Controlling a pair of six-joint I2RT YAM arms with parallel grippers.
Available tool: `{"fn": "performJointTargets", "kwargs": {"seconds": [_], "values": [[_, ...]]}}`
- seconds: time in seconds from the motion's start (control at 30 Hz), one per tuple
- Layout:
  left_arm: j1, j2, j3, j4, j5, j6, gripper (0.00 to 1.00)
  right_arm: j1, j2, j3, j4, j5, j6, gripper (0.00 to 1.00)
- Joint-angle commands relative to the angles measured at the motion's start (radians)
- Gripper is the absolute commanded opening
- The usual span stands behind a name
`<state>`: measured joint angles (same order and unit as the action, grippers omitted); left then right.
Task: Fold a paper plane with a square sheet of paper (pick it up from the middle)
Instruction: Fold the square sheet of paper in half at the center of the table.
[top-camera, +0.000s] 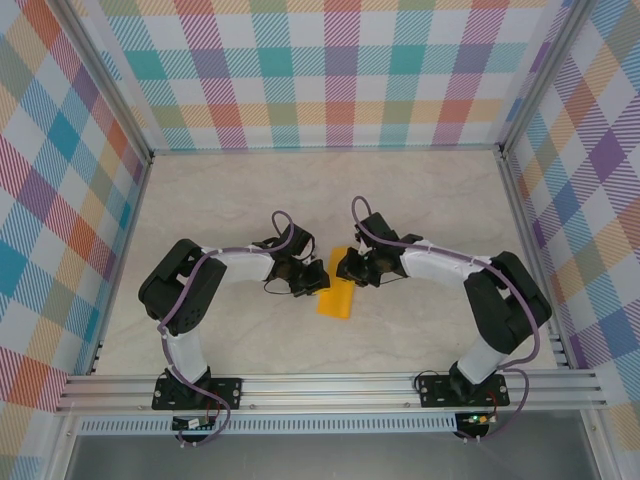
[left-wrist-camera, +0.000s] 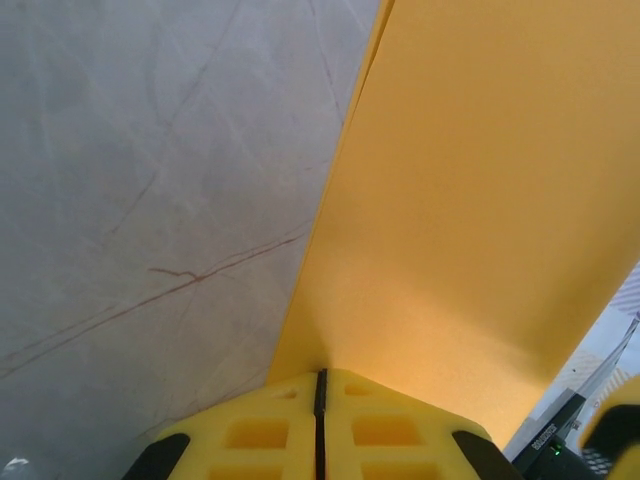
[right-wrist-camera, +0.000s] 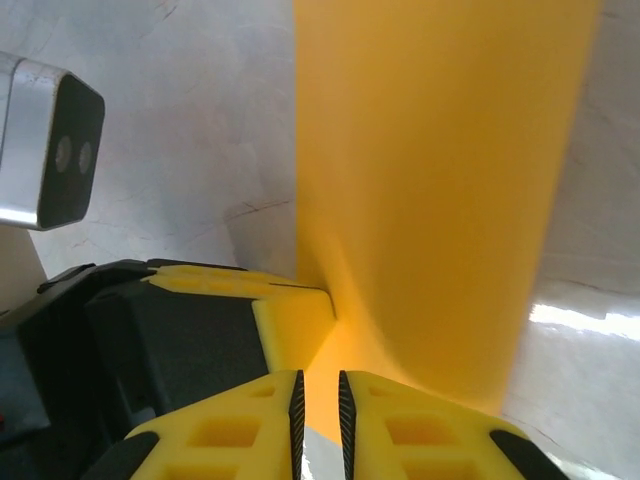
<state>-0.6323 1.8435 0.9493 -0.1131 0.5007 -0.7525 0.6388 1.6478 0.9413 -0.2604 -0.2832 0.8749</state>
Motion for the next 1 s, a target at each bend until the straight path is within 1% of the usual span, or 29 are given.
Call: {"fn": "performJointTargets", "kwargs": {"seconds": [0.0, 0.4, 0.77, 0.97], "values": [[-0.015, 0.092, -0.036, -0.134, -0.119, -0.021, 0.08, 0.002, 0.024, -0.024, 0.063, -0.041, 0.002, 0.19], [-0.020, 0.094, -0.035, -0.151, -0.131, -0.033, 0.06, -0.004, 0.063, -0.075, 0.073, 0.016, 0.007, 0.19], [-0.020, 0.097, -0.044, -0.156, -0.139, -0.038, 0.05, -0.041, 0.061, -0.147, 0.131, 0.017, -0.029, 0.19], [-0.020, 0.103, -0.050, -0.156, -0.148, -0.041, 0.05, -0.071, 0.035, -0.228, 0.224, -0.011, -0.068, 0.19]]}}
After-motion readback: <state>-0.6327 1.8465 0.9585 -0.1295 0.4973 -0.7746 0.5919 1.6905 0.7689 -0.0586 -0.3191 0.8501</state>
